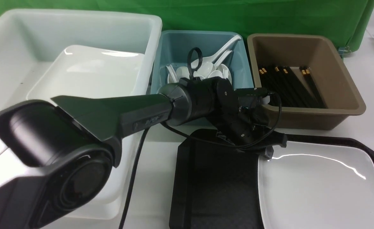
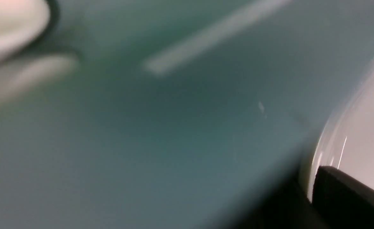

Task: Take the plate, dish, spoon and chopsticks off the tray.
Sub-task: Use the left arm to grab a plate from the dinner plate, then use the left arm to put the plate into the large storage box on the left

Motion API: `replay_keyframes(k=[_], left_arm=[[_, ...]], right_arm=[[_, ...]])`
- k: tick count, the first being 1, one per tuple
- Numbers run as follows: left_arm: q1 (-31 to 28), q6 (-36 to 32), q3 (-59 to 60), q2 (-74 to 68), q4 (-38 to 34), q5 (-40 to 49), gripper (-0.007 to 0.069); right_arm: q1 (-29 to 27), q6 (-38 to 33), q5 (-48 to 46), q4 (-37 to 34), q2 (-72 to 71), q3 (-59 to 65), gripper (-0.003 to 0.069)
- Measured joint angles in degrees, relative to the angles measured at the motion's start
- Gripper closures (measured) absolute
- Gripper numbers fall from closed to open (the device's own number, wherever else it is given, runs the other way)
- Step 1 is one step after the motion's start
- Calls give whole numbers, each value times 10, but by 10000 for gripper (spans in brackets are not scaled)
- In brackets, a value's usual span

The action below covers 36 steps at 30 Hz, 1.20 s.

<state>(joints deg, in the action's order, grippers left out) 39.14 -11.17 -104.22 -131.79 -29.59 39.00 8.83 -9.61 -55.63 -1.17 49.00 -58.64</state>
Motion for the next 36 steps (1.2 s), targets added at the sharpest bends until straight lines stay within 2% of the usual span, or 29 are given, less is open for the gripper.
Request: replay_keyframes(k=[10,28,32,36], left_arm=[[-3,-2,-1,124,81,85,607],[-4,24,-1,269,224,144,613],[-19,40,0,297,230,153,613],[-67,41,0,335,193,151,613]], right_arm=[[0,0,0,0,1,0,419],[0,0,0,0,1,0,419],[0,0,0,0,1,0,419],[0,0,0,0,1,0,419]])
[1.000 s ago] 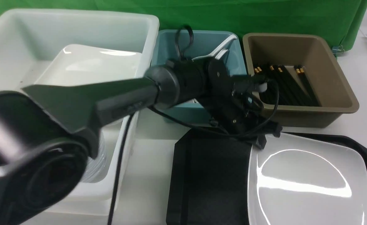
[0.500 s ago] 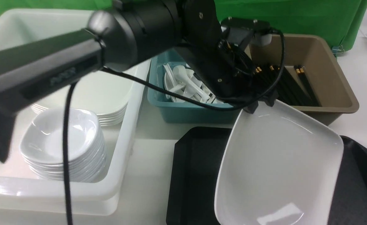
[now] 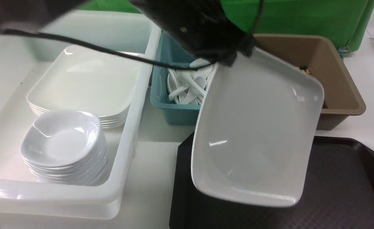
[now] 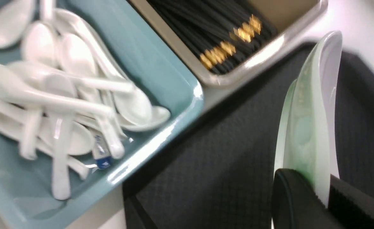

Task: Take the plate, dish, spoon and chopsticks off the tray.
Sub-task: Use the left arm to put the plate into the large storage box on the left

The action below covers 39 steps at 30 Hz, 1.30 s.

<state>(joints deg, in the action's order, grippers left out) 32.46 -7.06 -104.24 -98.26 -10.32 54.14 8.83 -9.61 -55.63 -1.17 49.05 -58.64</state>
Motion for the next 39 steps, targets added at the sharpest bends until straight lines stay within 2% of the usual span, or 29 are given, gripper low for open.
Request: replay_keyframes(k=[5,7,9,10,12,13,15,16,18,19,20,22,25,26,30,32,34,39], left_arm=[[-81,-9,0,43,-55,-1,612],[-149,-15,0,73,-85,0,610],[-193,-18,0,87,-100,3,608],[-242,-21,0,98,-117,4,607],[-301,-33,0,110,-149,7,606],[-354,-45,0,115,-179,7,604],[-391,-55,0,116,-204,7,603],[-446,-72,2,117,-241,7,604],[-490,-88,12,117,-281,6,603],[-545,-111,37,119,-337,-4,603],[-545,-111,40,119,-342,-6,603],[-588,-126,80,120,-383,-31,603],[-611,-140,138,121,-406,-73,603],[-616,-168,204,120,-437,-132,602],[-600,-235,322,114,-521,-233,600],[-593,-255,344,111,-550,-258,600],[-573,-309,377,93,-619,-302,599],[-533,-333,382,47,-667,-327,596]], right_arm=[[0,0,-1,0,0,0,419],[0,0,-1,0,0,0,419],[0,0,-1,0,0,0,419],[0,0,-1,0,0,0,419],[0,0,-1,0,0,0,419],[0,0,-1,0,0,0,419],[0,0,-1,0,0,0,419],[0,0,-1,0,0,0,419],[0,0,-1,0,0,0,419],[0,0,-1,0,0,0,419],[0,0,-1,0,0,0,419],[0,0,0,0,0,0,419],[0,0,0,0,0,0,419],[0,0,-1,0,0,0,419],[0,0,-2,0,0,0,419],[0,0,-2,0,0,0,419],[0,0,-2,0,0,0,419],[0,0,-2,0,0,0,419]])
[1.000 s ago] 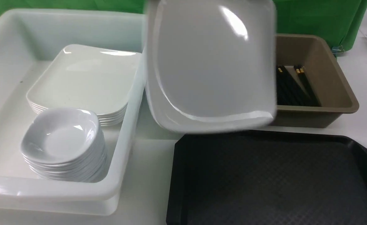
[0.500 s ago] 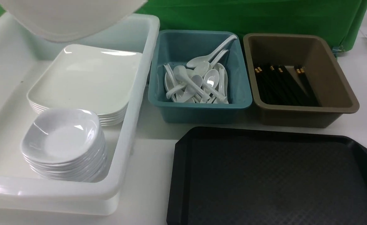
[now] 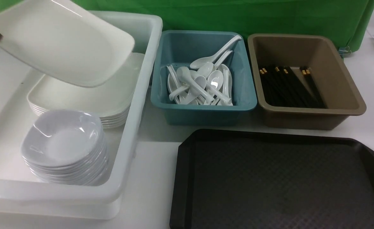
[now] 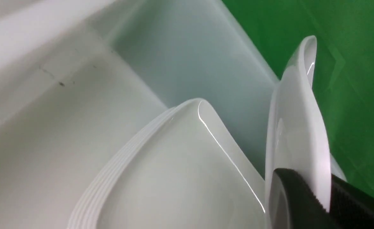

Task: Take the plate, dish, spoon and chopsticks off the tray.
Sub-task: Use the left arm to put the plate into the large storage box on the left

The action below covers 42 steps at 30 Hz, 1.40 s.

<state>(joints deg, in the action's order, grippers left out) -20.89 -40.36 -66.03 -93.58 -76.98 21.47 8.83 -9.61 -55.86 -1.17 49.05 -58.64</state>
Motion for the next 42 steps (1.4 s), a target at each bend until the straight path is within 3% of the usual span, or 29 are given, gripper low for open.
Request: replay_keyframes(k=[10,14,16,23,27,34,42], left_arm=[[33,0,1,-54,-7,-41,596],[33,13,1,-62,34,-43,576],[33,23,1,-62,50,-41,547],[33,35,1,-48,147,-28,259],[33,63,1,-23,212,-23,148],[33,151,1,26,347,10,102],[33,164,0,28,383,65,104]], right_arm=[[0,14,0,0,0,0,419],[0,16,0,0,0,0,419],[0,16,0,0,0,0,419],[0,34,0,0,0,0,419],[0,46,0,0,0,0,419],[0,48,-15,0,0,0,419],[0,48,-20,0,0,0,419]])
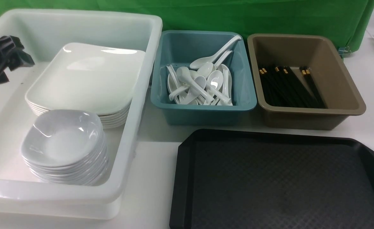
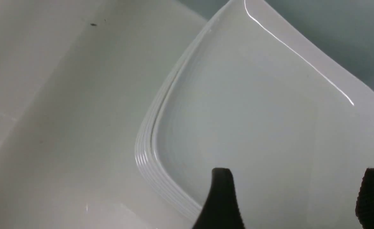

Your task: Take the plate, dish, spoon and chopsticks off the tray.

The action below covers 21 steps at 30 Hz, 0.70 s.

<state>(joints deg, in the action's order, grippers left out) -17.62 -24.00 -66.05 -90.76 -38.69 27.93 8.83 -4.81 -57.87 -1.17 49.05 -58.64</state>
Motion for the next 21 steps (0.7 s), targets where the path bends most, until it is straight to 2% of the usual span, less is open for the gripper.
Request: replay_keyframes(k=[3,4,6,9,12,15,18,20,21], left_arm=[[0,-3,0,7,19,21,134],[0,-10,0,14,23,32,165],[1,-20,0,35,18,50,269],[25,-63,0,82,-10,65,496],[79,-98,0,139,-20,74,593],[174,-103,0,214,-24,92,619],[227,-104,1,256,-12,98,622],[316,-95,15,344,30,100,624],[330,-88,20,368,42,101,624]], right_arm=[[0,0,0,0,0,0,419],[0,-2,0,0,0,-1,419],[0,-11,-1,0,-1,-13,435],[0,-19,20,0,-17,-38,501],[0,-22,89,0,-67,-50,599],[0,-19,215,-1,-169,-27,634],[0,-15,290,-1,-231,5,636],[0,-10,417,-1,-341,89,636],[0,-10,449,-1,-365,113,636]])
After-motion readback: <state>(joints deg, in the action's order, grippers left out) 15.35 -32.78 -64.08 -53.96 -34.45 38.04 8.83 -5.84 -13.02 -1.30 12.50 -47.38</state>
